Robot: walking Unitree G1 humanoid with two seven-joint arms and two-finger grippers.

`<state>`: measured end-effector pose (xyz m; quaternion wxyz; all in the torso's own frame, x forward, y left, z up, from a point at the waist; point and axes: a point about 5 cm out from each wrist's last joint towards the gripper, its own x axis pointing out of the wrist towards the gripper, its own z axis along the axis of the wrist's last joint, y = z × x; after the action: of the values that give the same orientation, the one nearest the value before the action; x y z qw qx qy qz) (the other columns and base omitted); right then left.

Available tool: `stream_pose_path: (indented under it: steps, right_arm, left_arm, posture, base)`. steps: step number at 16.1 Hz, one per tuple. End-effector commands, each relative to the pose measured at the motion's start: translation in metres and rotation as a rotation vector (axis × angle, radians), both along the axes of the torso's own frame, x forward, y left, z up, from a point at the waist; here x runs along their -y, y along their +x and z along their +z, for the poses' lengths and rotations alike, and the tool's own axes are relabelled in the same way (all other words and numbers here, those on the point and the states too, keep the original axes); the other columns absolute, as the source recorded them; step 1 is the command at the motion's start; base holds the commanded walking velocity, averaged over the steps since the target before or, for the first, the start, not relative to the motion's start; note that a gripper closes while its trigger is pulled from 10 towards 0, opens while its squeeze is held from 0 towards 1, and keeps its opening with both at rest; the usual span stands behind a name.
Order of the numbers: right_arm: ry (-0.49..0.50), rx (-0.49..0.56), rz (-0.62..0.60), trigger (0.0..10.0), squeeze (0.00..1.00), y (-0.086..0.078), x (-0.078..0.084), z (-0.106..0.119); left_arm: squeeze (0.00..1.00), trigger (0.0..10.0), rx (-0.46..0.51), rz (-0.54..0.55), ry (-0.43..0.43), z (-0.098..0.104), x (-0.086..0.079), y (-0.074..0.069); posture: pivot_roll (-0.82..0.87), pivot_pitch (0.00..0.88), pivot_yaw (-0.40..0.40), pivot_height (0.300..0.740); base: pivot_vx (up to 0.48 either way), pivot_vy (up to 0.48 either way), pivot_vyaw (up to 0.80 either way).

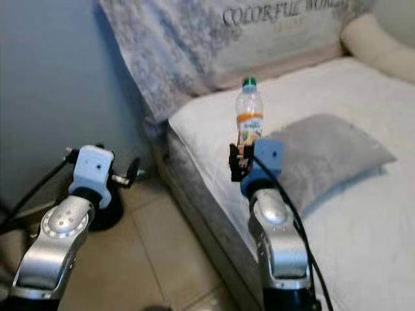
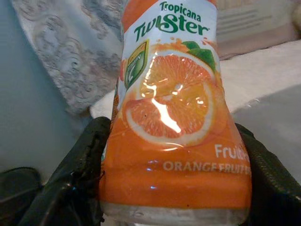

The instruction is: Clean up the room

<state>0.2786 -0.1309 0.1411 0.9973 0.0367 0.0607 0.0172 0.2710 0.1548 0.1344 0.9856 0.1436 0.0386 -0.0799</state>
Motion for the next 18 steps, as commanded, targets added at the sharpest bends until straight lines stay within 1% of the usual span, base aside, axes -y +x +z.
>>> stream_pose_path:
  steps: [1, 2, 3, 5, 7, 10, 12, 13, 14, 16, 18]
  right_arm:
    - [0.010, -0.029, 0.013, 10.0, 0.00, 0.000, 0.000, -0.003]
    - [0.024, -0.057, -0.005, 10.0, 0.00, 0.000, 0.001, -0.007]
    - [0.024, -0.064, -0.010, 10.0, 0.00, 0.000, 0.001, -0.008]
    - [0.039, -0.089, -0.006, 10.0, 0.00, 0.001, 0.001, -0.013]
    - [0.038, -0.084, 0.004, 10.0, 0.00, 0.004, 0.001, -0.011]
    - [0.018, -0.101, -0.002, 10.0, 0.00, 0.011, 0.003, -0.015]
    - [-0.024, -0.119, -0.002, 10.0, 0.00, 0.014, 0.006, -0.023]
    - [-0.032, -0.149, -0.006, 10.0, 0.00, 0.013, 0.010, -0.034]
    - [-0.023, -0.158, -0.009, 10.0, 0.00, 0.012, 0.011, -0.036]
    - [-0.023, -0.154, -0.022, 10.0, 0.00, 0.013, 0.011, -0.034]
    - [-0.012, -0.148, -0.036, 10.0, 0.00, 0.015, 0.012, -0.034]
  left_arm:
    - [0.00, 10.0, -0.001, 0.005, 0.003, -0.001, -0.002, -0.001]
    - [0.00, 10.0, 0.006, 0.002, -0.006, 0.000, -0.002, -0.001]
    - [0.00, 10.0, 0.009, 0.001, -0.011, 0.001, -0.002, -0.001]
    - [0.00, 10.0, 0.010, -0.002, -0.037, 0.002, -0.002, 0.000]
    - [0.00, 10.0, 0.008, 0.012, -0.047, 0.001, -0.004, 0.001]
    - [0.00, 10.0, 0.008, 0.033, -0.056, 0.000, -0.009, 0.001]
    - [0.00, 10.0, 0.007, 0.040, -0.051, -0.001, -0.011, -0.001]
    - [0.00, 10.0, -0.004, 0.054, -0.041, -0.004, -0.017, -0.004]
    - [0.00, 10.0, -0.013, 0.064, -0.034, -0.007, -0.022, -0.006]
    - [0.00, 10.0, -0.023, 0.071, -0.027, -0.011, -0.027, -0.008]
    - [0.00, 10.0, -0.020, 0.069, -0.026, -0.009, -0.026, -0.008]
  posture:
    - [0.04, 0.000, 0.045, 0.740]
    - [0.05, 0.000, 0.043, 0.740]
    - [0.05, 0.000, 0.041, 0.740]
    - [0.05, 0.000, 0.037, 0.740]
    - [0.05, 0.000, 0.034, 0.740]
    - [0.07, 0.000, 0.009, 0.740]
    - [0.09, 0.000, -0.004, 0.740]
    - [0.10, 0.000, -0.006, 0.740]
    - [0.10, 0.000, -0.005, 0.740]
    - [0.10, 0.000, -0.005, 0.740]
    - [0.10, 0.000, -0.004, 0.740]
  base:
    - [0.000, 0.000, 0.80]
    - [0.000, 0.000, 0.80]
    - [0.000, 0.000, 0.80]
    - [0.000, 0.000, 0.00]
    - [0.000, 0.000, 0.00]
    - [0.268, 0.000, 0.00]
    - [0.302, 0.000, 0.00]
    - [0.304, 0.000, 0.80]
    - [0.307, 0.000, 0.80]
    - [0.309, 0.000, 0.80]
    - [0.307, 0.000, 0.00]
